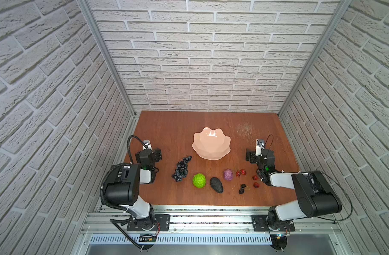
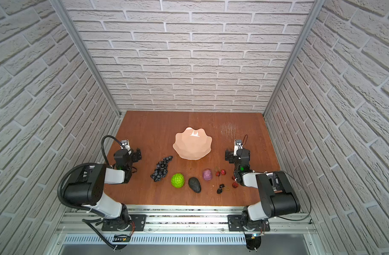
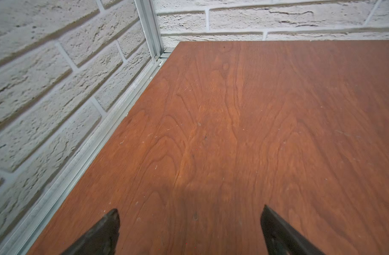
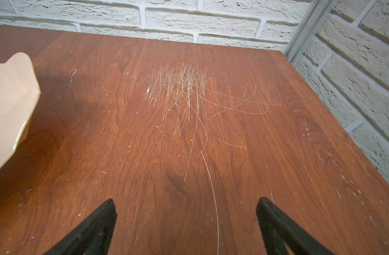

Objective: Place and organize the fake fruits in the fruit bowl
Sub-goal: 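Raise both grippers from rest toward the fruits on the table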

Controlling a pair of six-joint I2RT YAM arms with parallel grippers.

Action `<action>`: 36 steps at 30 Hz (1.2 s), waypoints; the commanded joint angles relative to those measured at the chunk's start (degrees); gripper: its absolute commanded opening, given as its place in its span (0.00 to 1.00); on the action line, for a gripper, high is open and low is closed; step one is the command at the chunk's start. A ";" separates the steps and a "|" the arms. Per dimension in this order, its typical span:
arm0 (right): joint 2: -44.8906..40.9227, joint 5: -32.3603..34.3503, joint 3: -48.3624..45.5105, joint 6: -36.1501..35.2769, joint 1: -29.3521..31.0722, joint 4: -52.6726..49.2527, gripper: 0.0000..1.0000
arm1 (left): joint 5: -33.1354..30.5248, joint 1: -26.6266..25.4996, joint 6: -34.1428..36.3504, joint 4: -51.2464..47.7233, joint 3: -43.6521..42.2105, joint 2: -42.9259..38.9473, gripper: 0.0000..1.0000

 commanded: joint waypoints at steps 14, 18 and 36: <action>-1.17 -0.17 0.44 0.17 0.19 1.80 1.00 | 0.22 0.14 -0.01 3.90 0.32 -0.39 0.98; -1.17 -0.22 0.33 0.20 0.19 1.82 1.00 | 0.35 0.22 -0.09 3.60 0.43 -0.39 0.98; -16.92 1.58 8.63 1.82 0.19 -20.52 0.99 | -4.98 -2.27 1.70 -1.48 1.77 -4.38 0.98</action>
